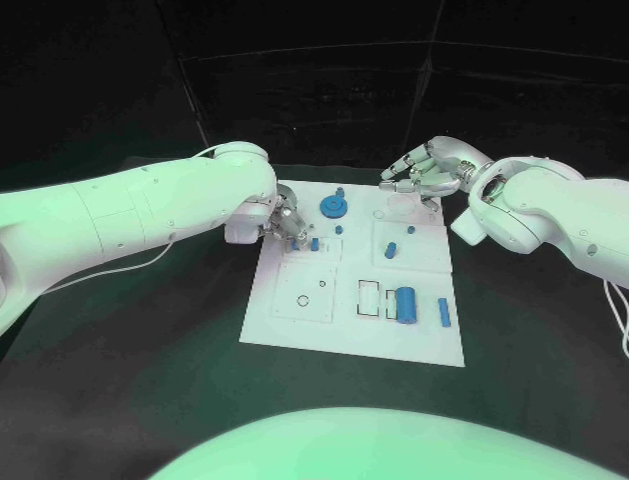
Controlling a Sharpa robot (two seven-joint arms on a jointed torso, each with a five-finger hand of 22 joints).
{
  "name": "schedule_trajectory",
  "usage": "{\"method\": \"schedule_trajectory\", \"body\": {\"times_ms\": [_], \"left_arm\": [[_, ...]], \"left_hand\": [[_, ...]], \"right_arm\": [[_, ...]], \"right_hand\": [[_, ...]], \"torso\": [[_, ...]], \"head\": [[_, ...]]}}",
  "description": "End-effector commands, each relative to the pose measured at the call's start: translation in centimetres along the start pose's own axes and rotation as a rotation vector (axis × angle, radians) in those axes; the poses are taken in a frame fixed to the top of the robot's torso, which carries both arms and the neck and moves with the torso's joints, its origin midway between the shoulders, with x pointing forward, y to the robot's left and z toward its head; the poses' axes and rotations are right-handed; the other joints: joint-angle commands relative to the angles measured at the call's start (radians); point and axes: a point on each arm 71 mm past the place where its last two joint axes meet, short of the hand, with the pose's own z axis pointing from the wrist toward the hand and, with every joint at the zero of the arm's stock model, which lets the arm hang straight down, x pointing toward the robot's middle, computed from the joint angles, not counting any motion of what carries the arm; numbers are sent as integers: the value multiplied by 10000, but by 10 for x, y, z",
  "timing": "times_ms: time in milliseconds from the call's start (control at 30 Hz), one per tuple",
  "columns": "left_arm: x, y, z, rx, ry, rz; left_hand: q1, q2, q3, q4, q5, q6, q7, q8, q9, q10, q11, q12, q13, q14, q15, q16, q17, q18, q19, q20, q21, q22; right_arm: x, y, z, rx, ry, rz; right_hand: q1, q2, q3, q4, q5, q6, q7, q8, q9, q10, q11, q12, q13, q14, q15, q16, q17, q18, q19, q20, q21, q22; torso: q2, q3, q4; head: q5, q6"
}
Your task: Assemble the parts on the task board
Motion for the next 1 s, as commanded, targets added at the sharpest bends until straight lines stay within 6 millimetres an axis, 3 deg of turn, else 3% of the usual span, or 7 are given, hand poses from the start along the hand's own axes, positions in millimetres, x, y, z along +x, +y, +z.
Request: {"method": "schedule_trajectory", "body": {"times_ms": [33, 733, 867, 1000], "left_arm": [[2, 2, 1, -226, 169, 82], [-3, 5, 7, -456, 306, -153], [-4, 6, 7, -533, 294, -246], [-5, 7, 8, -572, 264, -306]], "left_hand": [[380, 481, -71, 13, -49, 342, -262, -37, -18, 331, -289, 50, 4, 1074, -66, 31, 2635, -132, 156, -89, 8, 1017], [146, 797, -158, 185, -251, 336, -243, -99, -95, 225, -268, -76, -151, 1074, -59, 31, 2635, -108, 112, -86, -94, 940], [-203, 918, -248, 453, -261, 220, -211, -88, -67, 41, -238, -261, -427, 1074, -46, 31, 2635, -82, 64, -75, -201, 854], [-534, 650, -449, 573, -282, 44, -175, -106, -40, -92, -208, -358, -593, 1074, -29, 31, 2635, -72, 50, -61, -248, 823]], "right_arm": [[0, 2, 0, -108, 43, 19], [1, 2, 1, -110, 116, 13], [2, 2, 1, -105, 134, 10], [2, 2, 1, -99, 142, 9]], "right_hand": [[8, 90, -64, -11, 48, -45, -20, 48, -10, -18, -23, 46, -2, 746, -71, -35, 1337, 53, -33, -19, -59, -9], [22, 92, -64, -18, 54, -46, -21, 51, -10, -33, -24, 34, -18, 747, -71, -36, 1338, 52, -30, -20, -58, -5], [22, 92, -64, -18, 54, -46, -21, 51, -10, -33, -24, 34, -18, 747, -71, -36, 1338, 52, -30, -20, -58, -5], [22, 92, -64, -18, 54, -46, -21, 51, -10, -33, -24, 34, -18, 747, -71, -36, 1338, 52, -30, -20, -58, -5]], "torso": [[1, 4, -1], [0, -1, -4], [-5, 2, -6], [0, 4, 0]], "head": [[-3, 1], [-24, -23], [-31, -24], [-37, -23]]}}
